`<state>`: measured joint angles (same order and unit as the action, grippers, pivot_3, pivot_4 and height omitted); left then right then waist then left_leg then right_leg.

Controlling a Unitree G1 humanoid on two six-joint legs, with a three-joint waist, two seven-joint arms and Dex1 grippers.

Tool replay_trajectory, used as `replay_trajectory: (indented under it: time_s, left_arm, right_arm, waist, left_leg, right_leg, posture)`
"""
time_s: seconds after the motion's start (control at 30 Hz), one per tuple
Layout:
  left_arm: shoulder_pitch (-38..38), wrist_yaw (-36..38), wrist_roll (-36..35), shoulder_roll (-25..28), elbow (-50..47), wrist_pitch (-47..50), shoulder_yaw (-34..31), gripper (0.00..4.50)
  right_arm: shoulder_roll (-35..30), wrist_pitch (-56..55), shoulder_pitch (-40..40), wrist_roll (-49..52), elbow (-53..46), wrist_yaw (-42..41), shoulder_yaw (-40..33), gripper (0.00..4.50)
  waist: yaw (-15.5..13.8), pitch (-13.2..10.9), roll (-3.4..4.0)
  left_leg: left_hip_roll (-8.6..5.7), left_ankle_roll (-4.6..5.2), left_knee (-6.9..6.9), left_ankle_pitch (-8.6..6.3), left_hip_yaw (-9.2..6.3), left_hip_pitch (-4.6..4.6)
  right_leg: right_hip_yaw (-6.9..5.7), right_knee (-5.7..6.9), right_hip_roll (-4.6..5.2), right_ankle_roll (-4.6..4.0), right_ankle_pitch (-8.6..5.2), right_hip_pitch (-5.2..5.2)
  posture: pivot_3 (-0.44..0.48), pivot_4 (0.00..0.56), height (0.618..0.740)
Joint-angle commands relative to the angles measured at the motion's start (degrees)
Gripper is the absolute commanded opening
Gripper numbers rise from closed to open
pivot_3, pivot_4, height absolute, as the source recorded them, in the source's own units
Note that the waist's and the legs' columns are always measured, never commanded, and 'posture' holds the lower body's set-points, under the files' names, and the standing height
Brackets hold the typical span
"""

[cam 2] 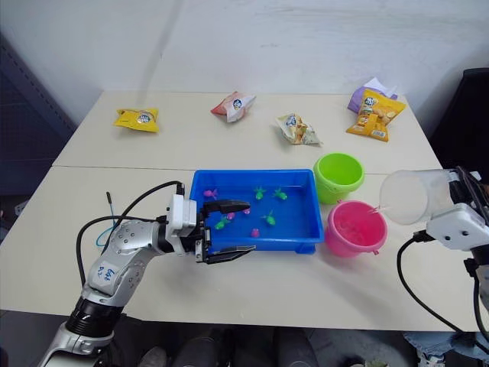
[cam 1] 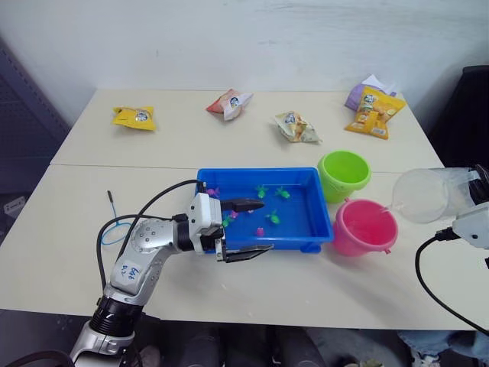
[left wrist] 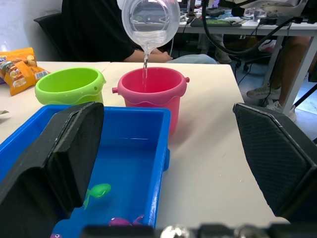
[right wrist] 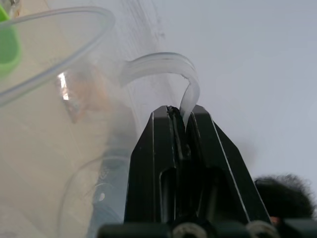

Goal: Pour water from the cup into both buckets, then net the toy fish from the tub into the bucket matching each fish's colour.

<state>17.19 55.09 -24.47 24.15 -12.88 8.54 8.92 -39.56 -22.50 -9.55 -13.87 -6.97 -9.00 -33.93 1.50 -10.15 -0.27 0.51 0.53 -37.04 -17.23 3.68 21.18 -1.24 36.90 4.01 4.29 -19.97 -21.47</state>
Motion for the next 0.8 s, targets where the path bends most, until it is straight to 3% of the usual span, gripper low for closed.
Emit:
replay_trajectory:
  time_s: [0.03,0.4,0.6,0.8]
  left_arm:
    - [0.2,0.2,-0.3,0.5,-1.0,-1.0,-1.5,4.50]
    - [2.0,0.2,-0.8,2.0,2.2,-1.2,-5.4,4.50]
    - [6.0,-5.0,-1.9,0.5,6.7,1.4,-10.0,4.50]
    - [8.9,-6.3,0.0,0.7,9.7,1.0,-10.9,4.50]
  right_arm:
    - [2.7,3.9,1.3,7.0,-2.4,0.1,-1.6,0.04]
    - [6.9,20.9,6.6,31.4,-7.1,-4.2,-3.8,0.04]
    - [2.9,32.2,15.2,33.8,-4.6,-1.9,-3.1,0.04]
    - [-4.1,40.3,24.9,27.0,1.8,-1.7,4.8,0.04]
  waist:
    - [0.0,0.0,0.01]
    - [0.0,0.0,0.03]
    - [0.0,0.0,0.01]
    - [0.1,0.0,-0.01]
  left_leg:
    - [0.00,0.00,0.00,0.00,0.00,0.00]
    - [0.04,0.04,-0.01,-0.01,0.00,-0.01]
    - [0.04,0.07,-0.03,-0.02,-0.01,0.01]
    - [0.04,0.11,-0.02,0.00,0.02,0.02]
  right_leg:
    - [0.00,0.01,0.00,0.00,0.00,0.00]
    - [0.01,0.04,0.00,0.00,0.00,0.00]
    - [0.00,0.05,0.01,0.00,0.00,-0.02]
    - [-0.01,0.06,0.00,0.00,0.00,-0.06]
  posture:
    - [0.000,0.150,0.738]
    - [0.000,0.150,0.738]
    - [0.000,0.150,0.738]
    - [0.000,0.150,0.738]
